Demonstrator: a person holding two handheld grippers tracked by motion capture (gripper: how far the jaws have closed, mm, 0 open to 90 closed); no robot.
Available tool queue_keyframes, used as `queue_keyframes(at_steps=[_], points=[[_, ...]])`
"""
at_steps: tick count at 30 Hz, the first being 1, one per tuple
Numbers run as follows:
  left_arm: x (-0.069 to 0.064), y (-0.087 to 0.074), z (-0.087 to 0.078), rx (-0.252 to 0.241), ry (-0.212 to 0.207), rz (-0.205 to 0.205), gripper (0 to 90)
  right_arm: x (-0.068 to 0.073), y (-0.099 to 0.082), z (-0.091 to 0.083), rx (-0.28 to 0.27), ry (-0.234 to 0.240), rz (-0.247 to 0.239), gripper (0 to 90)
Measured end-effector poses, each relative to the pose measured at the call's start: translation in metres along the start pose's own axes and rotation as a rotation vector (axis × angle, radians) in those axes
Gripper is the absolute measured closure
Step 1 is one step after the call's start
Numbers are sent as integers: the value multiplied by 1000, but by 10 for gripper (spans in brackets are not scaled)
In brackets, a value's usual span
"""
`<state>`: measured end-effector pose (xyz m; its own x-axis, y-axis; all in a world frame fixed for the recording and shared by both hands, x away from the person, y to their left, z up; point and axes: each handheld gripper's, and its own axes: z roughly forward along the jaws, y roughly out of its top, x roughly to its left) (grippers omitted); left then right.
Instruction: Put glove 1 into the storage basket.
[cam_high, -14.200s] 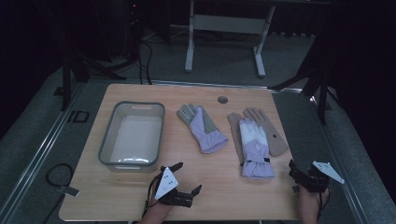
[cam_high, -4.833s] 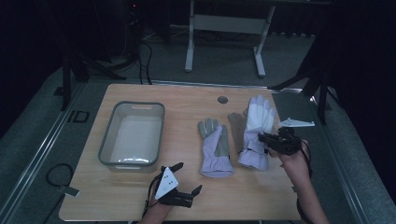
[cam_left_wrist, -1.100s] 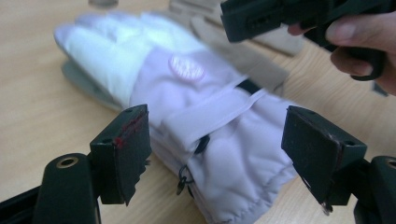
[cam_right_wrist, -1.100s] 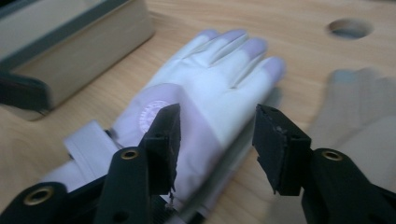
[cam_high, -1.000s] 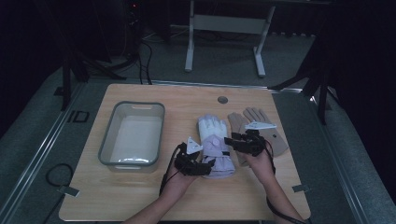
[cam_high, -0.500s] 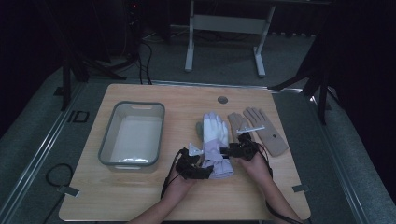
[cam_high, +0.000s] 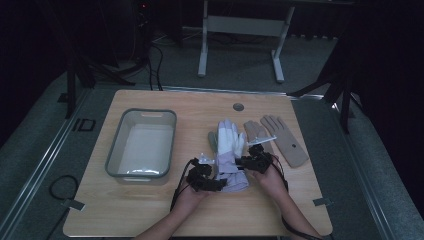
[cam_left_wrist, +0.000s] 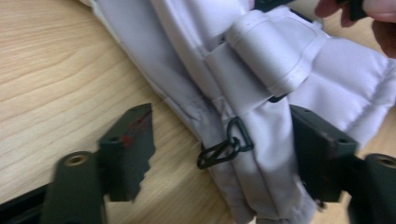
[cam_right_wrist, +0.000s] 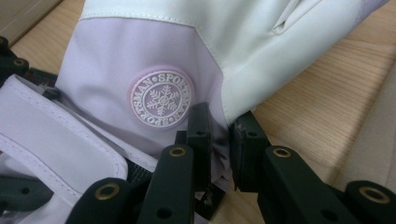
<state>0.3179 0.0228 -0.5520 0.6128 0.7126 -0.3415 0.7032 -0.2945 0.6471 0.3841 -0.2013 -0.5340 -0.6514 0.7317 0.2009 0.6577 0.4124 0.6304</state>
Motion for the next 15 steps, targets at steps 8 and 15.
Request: queue_keyframes(at_steps=[8, 15], points=[[-5, 4, -6, 7, -3, 21, 676, 9, -1, -3, -22, -61, -24, 812], [0, 13, -11, 36, -30, 17, 738, 11, 1, -9, -36, -68, -3, 821]])
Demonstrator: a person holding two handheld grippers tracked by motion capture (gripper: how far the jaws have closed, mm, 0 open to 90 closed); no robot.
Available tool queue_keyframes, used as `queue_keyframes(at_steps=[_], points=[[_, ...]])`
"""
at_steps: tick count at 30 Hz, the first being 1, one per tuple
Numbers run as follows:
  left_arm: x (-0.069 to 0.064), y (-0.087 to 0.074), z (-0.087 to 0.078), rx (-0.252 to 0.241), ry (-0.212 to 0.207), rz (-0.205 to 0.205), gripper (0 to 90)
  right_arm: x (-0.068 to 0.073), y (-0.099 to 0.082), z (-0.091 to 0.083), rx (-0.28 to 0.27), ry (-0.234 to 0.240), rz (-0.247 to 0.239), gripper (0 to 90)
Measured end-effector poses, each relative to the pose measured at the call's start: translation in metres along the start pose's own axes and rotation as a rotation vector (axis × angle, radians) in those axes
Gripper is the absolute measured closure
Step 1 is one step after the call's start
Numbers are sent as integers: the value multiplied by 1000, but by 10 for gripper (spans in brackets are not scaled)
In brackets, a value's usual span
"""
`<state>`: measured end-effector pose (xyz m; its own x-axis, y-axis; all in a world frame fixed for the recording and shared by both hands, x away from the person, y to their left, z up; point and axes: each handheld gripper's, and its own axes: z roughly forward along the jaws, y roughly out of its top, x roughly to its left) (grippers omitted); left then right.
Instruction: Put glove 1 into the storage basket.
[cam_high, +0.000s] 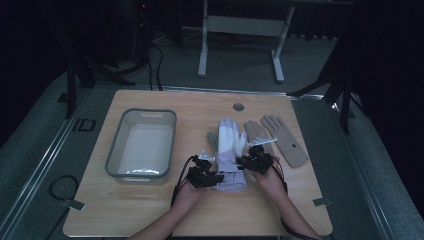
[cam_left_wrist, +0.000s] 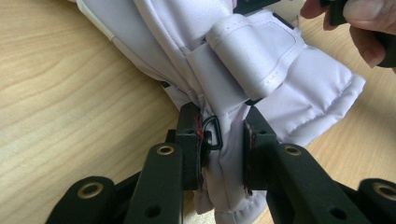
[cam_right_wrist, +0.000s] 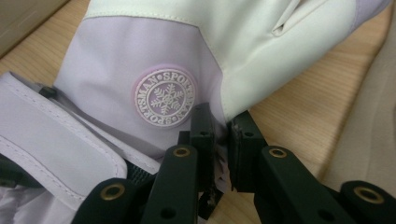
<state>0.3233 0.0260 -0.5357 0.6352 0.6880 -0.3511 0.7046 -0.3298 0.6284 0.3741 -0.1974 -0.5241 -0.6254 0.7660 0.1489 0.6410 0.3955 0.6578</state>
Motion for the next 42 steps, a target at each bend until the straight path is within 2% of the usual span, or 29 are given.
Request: queue_keyframes(at_steps=[5, 7, 13, 19, 27, 39, 42], points=[[-2, 7, -9, 3, 10, 30, 749, 3, 7, -6, -17, -5, -6, 824], [-2, 8, -11, -4, 9, 30, 750, 4, 11, -10, -34, 3, 2, 824], [-2, 19, -33, -19, 26, 60, 749, 13, 26, -20, -69, -3, -6, 824], [4, 27, -53, -24, 32, 68, 748, 24, 43, -25, -87, 0, -27, 823], [12, 34, -77, -23, 52, 81, 749, 40, 65, -27, -101, 3, -57, 824], [30, 37, -108, -15, 64, 93, 748, 61, 89, -21, -126, 24, -68, 823], [36, 36, -116, -17, 62, 80, 748, 69, 96, -18, -125, 20, -87, 823]])
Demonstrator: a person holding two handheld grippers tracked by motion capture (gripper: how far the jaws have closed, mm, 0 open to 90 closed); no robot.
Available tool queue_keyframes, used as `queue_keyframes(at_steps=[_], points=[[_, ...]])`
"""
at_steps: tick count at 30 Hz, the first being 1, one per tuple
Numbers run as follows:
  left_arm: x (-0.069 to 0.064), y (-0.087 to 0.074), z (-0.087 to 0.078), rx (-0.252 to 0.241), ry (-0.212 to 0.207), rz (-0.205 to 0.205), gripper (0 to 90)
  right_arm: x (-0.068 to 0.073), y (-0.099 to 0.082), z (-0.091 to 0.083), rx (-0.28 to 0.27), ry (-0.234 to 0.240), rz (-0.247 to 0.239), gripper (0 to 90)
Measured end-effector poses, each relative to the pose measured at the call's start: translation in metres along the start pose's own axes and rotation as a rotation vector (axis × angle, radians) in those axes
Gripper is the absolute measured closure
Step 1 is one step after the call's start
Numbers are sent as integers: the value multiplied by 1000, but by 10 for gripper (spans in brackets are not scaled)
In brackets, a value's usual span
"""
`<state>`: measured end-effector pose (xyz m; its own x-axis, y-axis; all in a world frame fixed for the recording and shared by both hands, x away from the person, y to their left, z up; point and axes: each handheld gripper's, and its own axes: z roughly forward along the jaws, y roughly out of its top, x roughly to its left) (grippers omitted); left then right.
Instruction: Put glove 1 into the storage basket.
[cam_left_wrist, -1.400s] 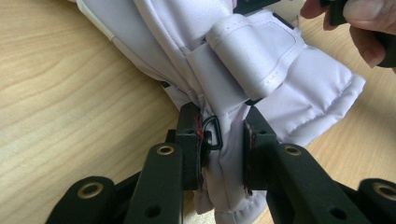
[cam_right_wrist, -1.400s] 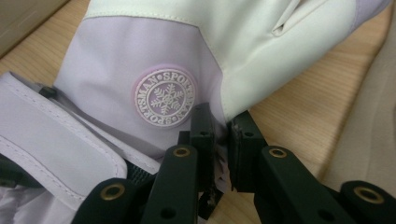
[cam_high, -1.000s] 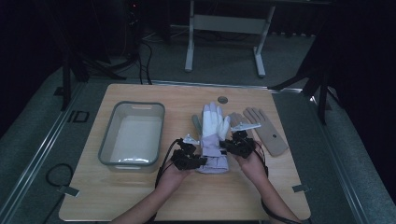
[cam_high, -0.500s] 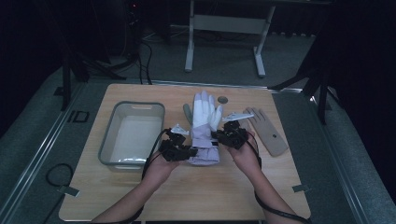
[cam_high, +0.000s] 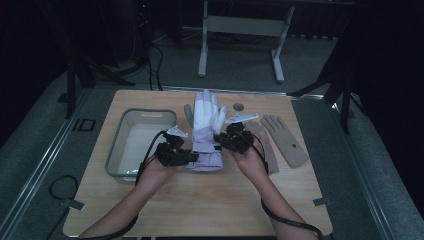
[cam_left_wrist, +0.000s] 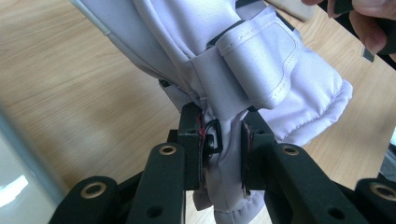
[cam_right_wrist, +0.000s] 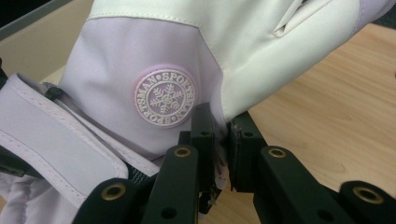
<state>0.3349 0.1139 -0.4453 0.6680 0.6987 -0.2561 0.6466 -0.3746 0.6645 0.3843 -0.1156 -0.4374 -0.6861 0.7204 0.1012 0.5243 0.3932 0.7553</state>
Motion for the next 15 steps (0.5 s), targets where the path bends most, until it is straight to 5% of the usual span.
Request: queue_keyframes(at_steps=[15], points=[[34, -10, -43, -12, 17, -19, 748, 31, 39, 24, -4, 56, -40, 823]])
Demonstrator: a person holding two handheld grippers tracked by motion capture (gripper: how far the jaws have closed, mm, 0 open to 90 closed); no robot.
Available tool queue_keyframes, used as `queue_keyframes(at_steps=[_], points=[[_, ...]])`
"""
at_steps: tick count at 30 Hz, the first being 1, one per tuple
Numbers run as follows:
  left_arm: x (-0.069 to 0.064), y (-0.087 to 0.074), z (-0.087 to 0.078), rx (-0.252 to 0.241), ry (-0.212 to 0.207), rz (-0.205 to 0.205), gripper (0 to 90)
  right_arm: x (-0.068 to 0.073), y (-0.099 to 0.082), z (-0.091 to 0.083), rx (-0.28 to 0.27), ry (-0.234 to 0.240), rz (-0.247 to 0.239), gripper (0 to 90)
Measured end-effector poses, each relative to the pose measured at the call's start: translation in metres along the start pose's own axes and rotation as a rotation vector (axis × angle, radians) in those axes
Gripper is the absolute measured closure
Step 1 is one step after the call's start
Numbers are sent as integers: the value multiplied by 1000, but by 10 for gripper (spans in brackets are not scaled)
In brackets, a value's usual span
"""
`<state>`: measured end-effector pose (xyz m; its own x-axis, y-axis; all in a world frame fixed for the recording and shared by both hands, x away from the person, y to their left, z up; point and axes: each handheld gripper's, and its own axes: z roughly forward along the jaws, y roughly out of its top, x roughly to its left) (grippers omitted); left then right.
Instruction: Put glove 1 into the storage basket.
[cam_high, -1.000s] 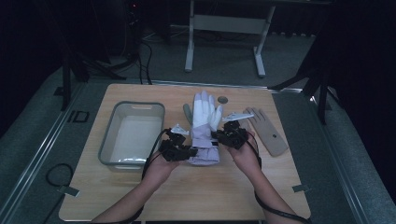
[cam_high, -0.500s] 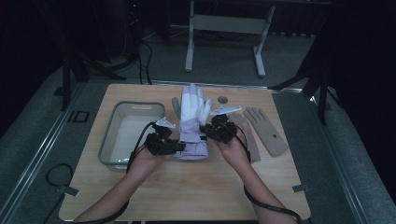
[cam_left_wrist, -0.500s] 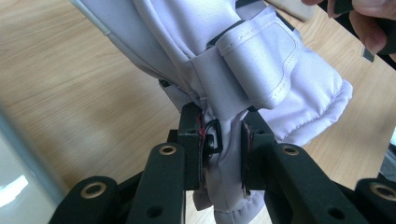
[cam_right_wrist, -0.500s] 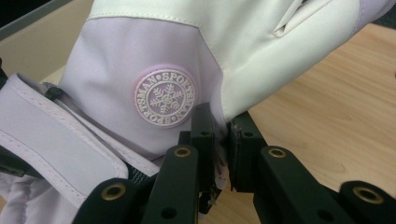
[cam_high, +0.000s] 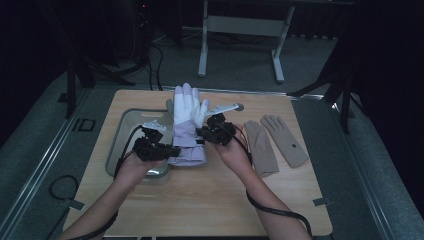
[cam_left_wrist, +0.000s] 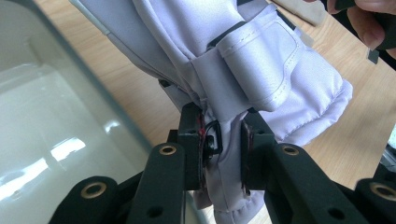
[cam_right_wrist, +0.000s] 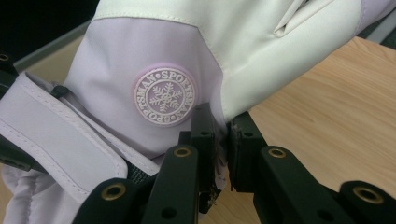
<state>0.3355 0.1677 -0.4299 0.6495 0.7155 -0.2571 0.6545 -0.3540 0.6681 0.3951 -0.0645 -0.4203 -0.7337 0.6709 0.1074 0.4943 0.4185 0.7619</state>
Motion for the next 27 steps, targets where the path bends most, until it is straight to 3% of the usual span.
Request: queue_keyframes(at_steps=[10, 20, 27], points=[[24, -13, -32, 1, 34, -20, 747, 27, 25, 23, 3, 36, -28, 823], [52, -32, -65, 11, 84, -37, 748, 58, 47, 58, 4, 81, -35, 823], [66, -44, -65, 31, 104, -59, 748, 68, 48, 81, 25, 98, -17, 823]])
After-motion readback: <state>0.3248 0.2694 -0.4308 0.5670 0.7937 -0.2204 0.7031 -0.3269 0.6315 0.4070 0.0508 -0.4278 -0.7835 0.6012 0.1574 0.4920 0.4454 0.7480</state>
